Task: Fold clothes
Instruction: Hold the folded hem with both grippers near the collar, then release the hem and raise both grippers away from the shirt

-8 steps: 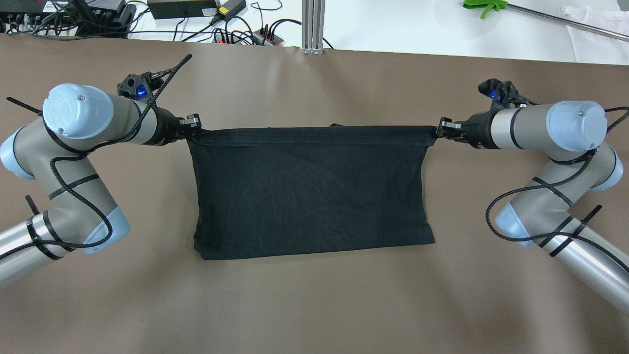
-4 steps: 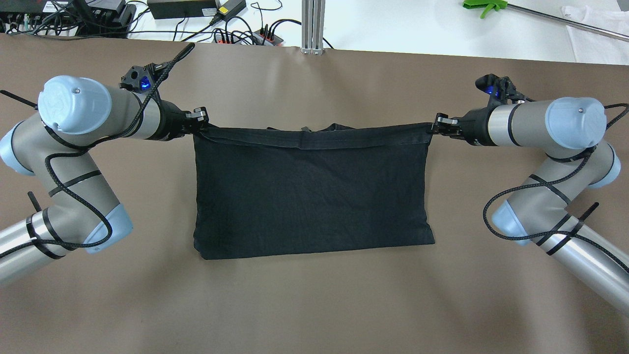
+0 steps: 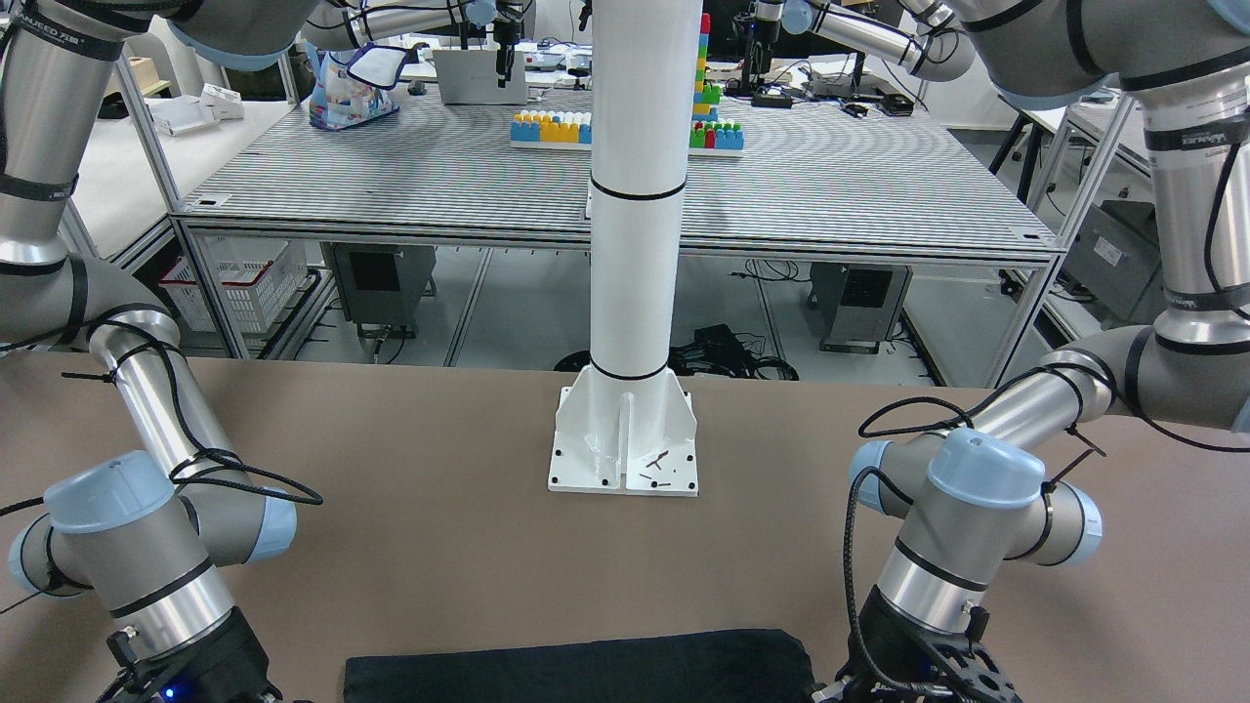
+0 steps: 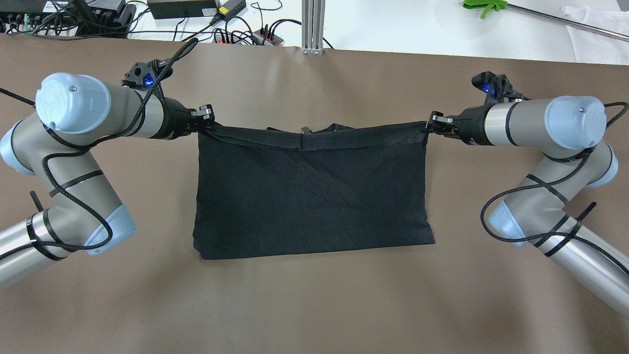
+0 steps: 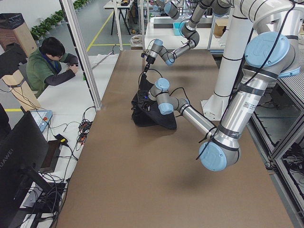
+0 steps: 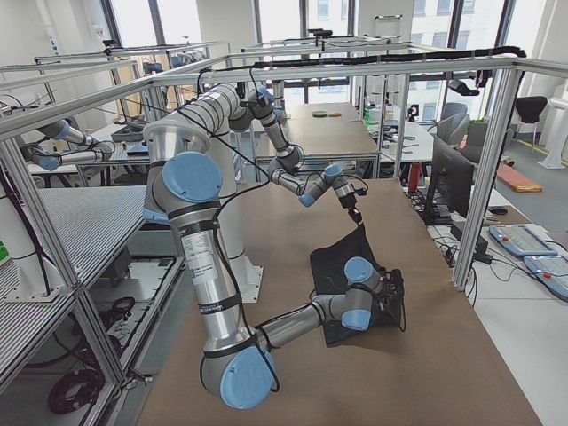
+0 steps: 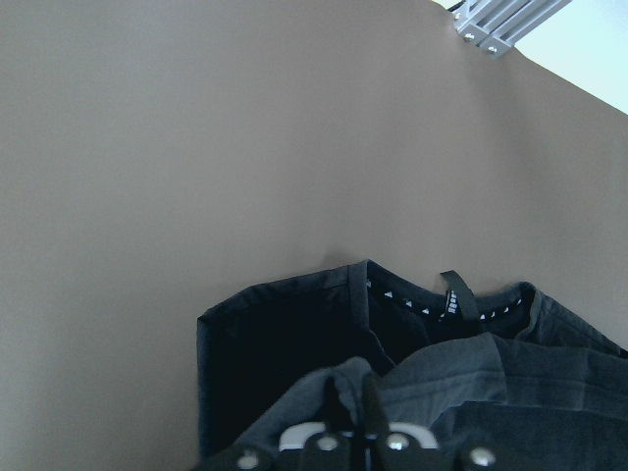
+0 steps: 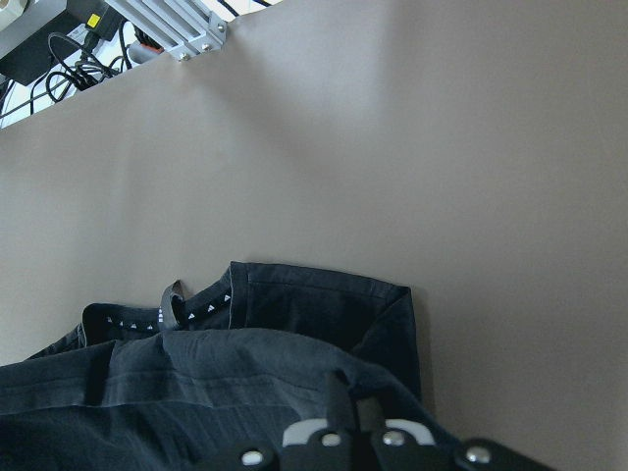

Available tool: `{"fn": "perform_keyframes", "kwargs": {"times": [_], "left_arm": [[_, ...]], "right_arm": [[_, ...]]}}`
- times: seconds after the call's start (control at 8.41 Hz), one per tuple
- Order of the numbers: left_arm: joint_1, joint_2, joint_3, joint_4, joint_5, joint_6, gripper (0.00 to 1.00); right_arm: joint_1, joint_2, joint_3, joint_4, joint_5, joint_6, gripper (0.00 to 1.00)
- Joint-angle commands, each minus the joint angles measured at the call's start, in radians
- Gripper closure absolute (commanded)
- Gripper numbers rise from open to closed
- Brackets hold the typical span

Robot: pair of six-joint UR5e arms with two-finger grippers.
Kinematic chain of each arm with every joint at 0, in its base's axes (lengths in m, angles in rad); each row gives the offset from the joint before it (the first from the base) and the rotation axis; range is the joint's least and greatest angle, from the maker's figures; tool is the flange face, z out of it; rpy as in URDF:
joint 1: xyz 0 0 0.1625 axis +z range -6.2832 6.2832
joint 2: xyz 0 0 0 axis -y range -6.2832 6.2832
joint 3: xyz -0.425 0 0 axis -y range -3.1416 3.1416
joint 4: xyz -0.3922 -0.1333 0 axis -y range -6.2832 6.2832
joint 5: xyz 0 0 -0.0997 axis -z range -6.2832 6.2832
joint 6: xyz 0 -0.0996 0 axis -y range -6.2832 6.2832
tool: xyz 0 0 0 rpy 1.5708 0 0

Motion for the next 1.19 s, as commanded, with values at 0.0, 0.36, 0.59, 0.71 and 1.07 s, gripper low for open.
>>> {"fn": "perform_keyframes", "kwargs": {"times": [0.0, 0.36, 0.59, 0.71, 1.07], "left_arm": [[0.001, -0.002, 0.005, -0.003, 0.003, 0.001, 0.93], [0.009, 0.005, 0.013, -0.005, 0.049, 0.006, 0.0], [0.008, 0.007, 0.011, -0.006, 0.07, 0.011, 0.0], [0.008, 0.002, 0.011, -0.003, 0.083, 0.012, 0.0], [0.008, 0.001, 0.005, -0.002, 0.121, 0.011, 0.0]], "right_arm": [[-0.009, -0.002, -0.007, -0.002, -0.006, -0.002, 0.36], [-0.009, -0.005, -0.007, -0.044, -0.026, -0.004, 0.07], [-0.007, -0.004, -0.005, -0.065, -0.026, 0.001, 0.07], [-0.007, -0.01, 0.001, -0.065, -0.024, 0.014, 0.07], [-0.041, -0.105, 0.055, -0.068, 0.025, 0.076, 0.07]]}}
